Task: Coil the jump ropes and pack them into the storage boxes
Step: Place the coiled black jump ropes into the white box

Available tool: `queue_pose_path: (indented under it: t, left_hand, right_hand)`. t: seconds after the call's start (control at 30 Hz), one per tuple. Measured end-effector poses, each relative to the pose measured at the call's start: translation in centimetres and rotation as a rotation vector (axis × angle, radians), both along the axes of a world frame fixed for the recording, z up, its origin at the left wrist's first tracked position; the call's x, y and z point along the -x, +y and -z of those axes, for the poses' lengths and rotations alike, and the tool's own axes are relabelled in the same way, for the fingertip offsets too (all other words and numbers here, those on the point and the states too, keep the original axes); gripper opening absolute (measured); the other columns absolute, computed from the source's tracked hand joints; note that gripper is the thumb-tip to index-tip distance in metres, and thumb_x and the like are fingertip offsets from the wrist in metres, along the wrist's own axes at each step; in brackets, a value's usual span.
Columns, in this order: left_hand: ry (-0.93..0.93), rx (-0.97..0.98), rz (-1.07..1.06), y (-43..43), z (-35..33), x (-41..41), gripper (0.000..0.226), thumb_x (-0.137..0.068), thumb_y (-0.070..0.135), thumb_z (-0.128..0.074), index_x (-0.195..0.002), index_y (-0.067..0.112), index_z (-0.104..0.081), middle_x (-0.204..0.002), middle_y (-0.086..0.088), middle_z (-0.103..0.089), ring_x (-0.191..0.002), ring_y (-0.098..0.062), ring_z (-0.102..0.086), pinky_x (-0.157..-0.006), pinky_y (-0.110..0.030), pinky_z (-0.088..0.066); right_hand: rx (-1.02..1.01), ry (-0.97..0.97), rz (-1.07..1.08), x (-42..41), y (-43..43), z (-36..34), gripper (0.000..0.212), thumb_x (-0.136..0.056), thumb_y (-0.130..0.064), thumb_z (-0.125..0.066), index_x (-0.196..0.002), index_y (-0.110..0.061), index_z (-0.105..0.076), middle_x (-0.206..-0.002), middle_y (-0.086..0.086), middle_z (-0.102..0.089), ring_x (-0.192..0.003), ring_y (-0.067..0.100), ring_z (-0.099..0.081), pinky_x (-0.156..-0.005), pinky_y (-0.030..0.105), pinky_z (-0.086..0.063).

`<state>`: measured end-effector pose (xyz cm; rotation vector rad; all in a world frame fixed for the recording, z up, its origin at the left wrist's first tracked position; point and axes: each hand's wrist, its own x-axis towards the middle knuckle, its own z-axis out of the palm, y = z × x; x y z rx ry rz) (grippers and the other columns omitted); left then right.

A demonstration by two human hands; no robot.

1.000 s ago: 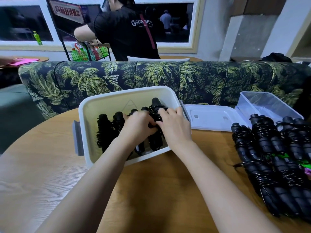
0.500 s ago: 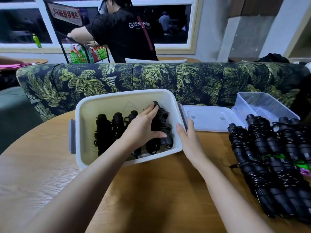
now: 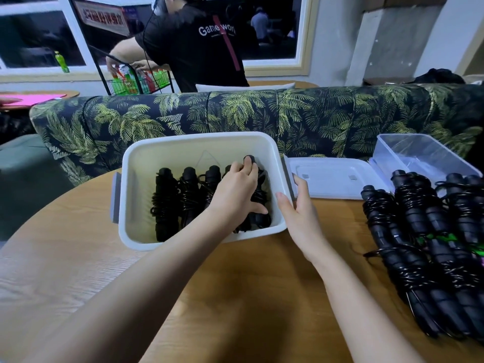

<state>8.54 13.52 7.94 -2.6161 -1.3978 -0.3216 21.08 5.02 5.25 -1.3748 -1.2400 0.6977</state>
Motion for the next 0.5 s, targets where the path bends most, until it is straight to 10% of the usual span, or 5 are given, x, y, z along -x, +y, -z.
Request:
queue_pose_path:
  t: [0.1, 0.33, 0.43, 0.5]
  left_hand:
    - [0.076, -0.01, -0.012, 0.4, -0.2, -0.5, 0.104, -0.075, 0.06, -0.069, -0.147, -0.003, -0.028, -0.157, -0.018, -0.027, -0.131, -0.029, -0.036, -0.102, -0.032, -0.037]
    - [0.066, -0.01, 0.03, 0.5, 0.4, -0.8, 0.103, -0.079, 0.059, -0.068, -0.149, -0.002, -0.023, -0.16, -0.019, -0.02, -0.13, -0.031, -0.036, -0.109, -0.032, -0.031]
    - [-0.043, 0.053, 0.066, 0.9, 0.3, 0.5, 0.099, -0.079, 0.054, -0.072, -0.151, 0.003, -0.027, -0.161, -0.015, -0.021, -0.124, -0.033, -0.04, -0.105, -0.034, -0.031]
    - [-0.084, 0.058, 0.098, 0.9, 0.4, 0.9, 0.095, -0.079, 0.048, -0.075, -0.15, 0.004, -0.03, -0.161, -0.014, -0.024, -0.12, -0.035, -0.043, -0.102, -0.037, -0.035]
  right_hand:
    - [-0.02, -0.004, 0.011, -0.1, 0.5, 0.4, 0.046, -0.103, -0.016, -0.048, -0.146, -0.019, -0.033, -0.096, -0.021, -0.052, -0.075, 0.001, -0.056, -0.063, 0.009, -0.041]
    - [-0.007, -0.071, 0.075, -0.6, 0.8, 1.4, 0.045, -0.102, -0.022, -0.049, -0.145, -0.025, -0.032, -0.073, -0.009, -0.052, -0.053, -0.001, -0.046, -0.052, 0.016, -0.035]
    - [0.0, -0.301, 0.041, 0.5, 0.4, 1.2, 0.056, -0.103, -0.032, -0.044, -0.154, -0.031, -0.019, -0.109, 0.005, -0.065, -0.095, 0.009, -0.062, -0.079, 0.022, -0.048]
    - [-0.131, -0.63, 0.124, 1.0, 0.1, 1.9, 0.058, -0.102, -0.042, -0.04, -0.155, -0.028, -0.021, -0.158, 0.01, -0.031, -0.147, 0.026, -0.026, -0.118, 0.04, -0.029]
